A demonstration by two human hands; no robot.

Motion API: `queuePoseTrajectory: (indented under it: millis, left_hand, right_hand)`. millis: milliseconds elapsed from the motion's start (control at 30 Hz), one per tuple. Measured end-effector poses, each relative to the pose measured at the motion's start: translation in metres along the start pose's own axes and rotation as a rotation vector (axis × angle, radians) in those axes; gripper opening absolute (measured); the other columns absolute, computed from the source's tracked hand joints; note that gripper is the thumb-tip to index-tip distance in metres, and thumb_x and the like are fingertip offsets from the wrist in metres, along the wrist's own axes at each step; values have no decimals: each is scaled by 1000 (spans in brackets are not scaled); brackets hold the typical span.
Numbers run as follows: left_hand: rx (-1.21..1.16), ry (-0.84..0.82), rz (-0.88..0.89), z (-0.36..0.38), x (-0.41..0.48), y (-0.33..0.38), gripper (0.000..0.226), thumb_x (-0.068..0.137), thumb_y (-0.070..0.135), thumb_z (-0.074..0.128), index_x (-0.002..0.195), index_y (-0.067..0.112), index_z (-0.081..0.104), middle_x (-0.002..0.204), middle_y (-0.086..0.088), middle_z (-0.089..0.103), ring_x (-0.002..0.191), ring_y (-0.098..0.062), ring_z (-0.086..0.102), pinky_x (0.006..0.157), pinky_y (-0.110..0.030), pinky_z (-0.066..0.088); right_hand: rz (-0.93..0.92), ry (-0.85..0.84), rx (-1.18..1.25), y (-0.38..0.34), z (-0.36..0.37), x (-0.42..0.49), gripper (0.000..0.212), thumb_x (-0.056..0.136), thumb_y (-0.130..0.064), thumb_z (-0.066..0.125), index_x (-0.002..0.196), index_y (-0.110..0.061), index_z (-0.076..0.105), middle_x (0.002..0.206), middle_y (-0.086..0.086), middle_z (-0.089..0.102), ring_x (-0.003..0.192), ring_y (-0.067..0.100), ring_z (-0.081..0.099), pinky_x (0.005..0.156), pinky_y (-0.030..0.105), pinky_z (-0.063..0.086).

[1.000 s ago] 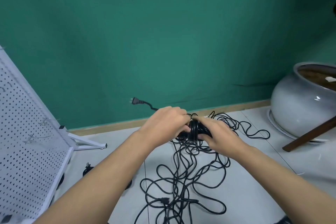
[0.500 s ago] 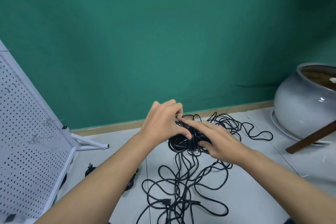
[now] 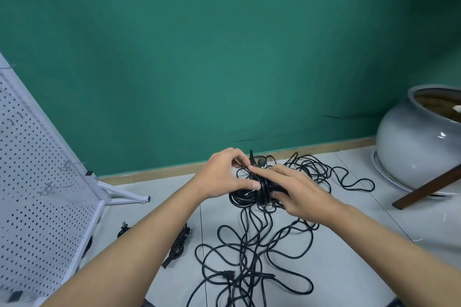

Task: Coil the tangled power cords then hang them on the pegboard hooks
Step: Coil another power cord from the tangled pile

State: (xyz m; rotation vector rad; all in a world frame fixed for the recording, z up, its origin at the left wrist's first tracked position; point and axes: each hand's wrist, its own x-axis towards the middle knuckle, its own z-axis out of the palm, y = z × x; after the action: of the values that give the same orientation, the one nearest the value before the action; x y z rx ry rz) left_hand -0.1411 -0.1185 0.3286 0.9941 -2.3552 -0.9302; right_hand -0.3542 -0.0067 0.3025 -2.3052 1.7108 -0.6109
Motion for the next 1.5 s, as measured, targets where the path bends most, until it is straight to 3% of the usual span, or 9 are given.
queuePoseTrajectory:
  millis: [200, 467, 600, 800, 867, 933, 1033, 1233, 1500]
  left_hand:
    - [-145, -81, 19, 0, -2, 13, 45, 89, 41, 78, 130, 41, 59, 136, 19, 55, 126, 6, 49, 97, -12, 37]
    - [-876, -150, -329, 7, 5, -12, 61, 100, 26, 18, 130, 18, 70, 135, -1, 68, 134, -21, 56, 116, -47, 41]
    - [-801, -231, -327, 19, 6, -16, 46, 97, 35, 41, 134, 26, 67, 136, -2, 68, 134, -25, 57, 118, -53, 37]
    - [-394, -259, -223, 26, -4, -8, 21, 106, 7, 52, 111, 24, 62, 106, 11, 66, 98, -3, 60, 81, -14, 49]
    - [-361, -277, -228, 33, -7, -9, 15, 108, 16, 50, 111, 16, 64, 91, -1, 63, 87, -13, 67, 84, -21, 57]
    - [-280, -269, -261, 40, -6, -9, 28, 112, 25, 41, 110, 17, 67, 75, -3, 51, 70, -20, 68, 82, -41, 57]
    - [-33, -224, -215, 45, 1, -7, 35, 110, 26, 37, 103, 22, 71, 74, -1, 52, 58, -19, 56, 66, -30, 51]
    - [174, -218, -205, 46, 2, 23, 37, 108, 18, 37, 107, 7, 72, 95, -3, 68, 91, -22, 61, 76, -30, 42]
    - [-333, 99, -450, 25, -3, 37, 58, 104, 57, 44, 85, 13, 76, 58, 9, 59, 42, -4, 45, 52, -25, 35]
  right_hand:
    - [28, 69, 91, 4, -1, -1, 77, 92, -4, 65, 154, -44, 41, 122, -15, 55, 112, -3, 50, 100, 19, 40]
    - [58, 89, 520, -7, -15, -2, 66, 94, 10, 61, 148, -27, 53, 146, -12, 59, 141, 8, 48, 121, 29, 33]
    - [73, 95, 709, -17, -21, -2, 60, 94, 15, 61, 144, -18, 57, 144, -9, 62, 140, 9, 51, 117, 22, 36]
    - [99, 110, 798, -20, -26, -3, 59, 96, 9, 63, 145, -23, 57, 144, -8, 62, 141, 12, 50, 121, 36, 33]
    - [131, 169, 819, -15, -24, -2, 62, 96, 10, 63, 146, -26, 55, 143, -7, 63, 139, 16, 53, 121, 41, 35]
    - [213, 264, 721, -10, -20, 0, 65, 97, 3, 64, 147, -37, 52, 141, -9, 64, 120, 22, 66, 112, 46, 46]
    - [397, 388, 311, 2, -12, 2, 63, 98, -11, 67, 151, -40, 48, 127, -3, 69, 60, 6, 52, 70, 22, 45]
    - [398, 318, -180, -1, 7, 11, 66, 99, -14, 63, 159, -24, 38, 121, 7, 61, 104, 34, 62, 80, 39, 48]
    - [214, 508, -251, -20, 18, 18, 66, 89, -3, 72, 150, -12, 49, 141, 13, 57, 117, 36, 61, 94, 46, 56]
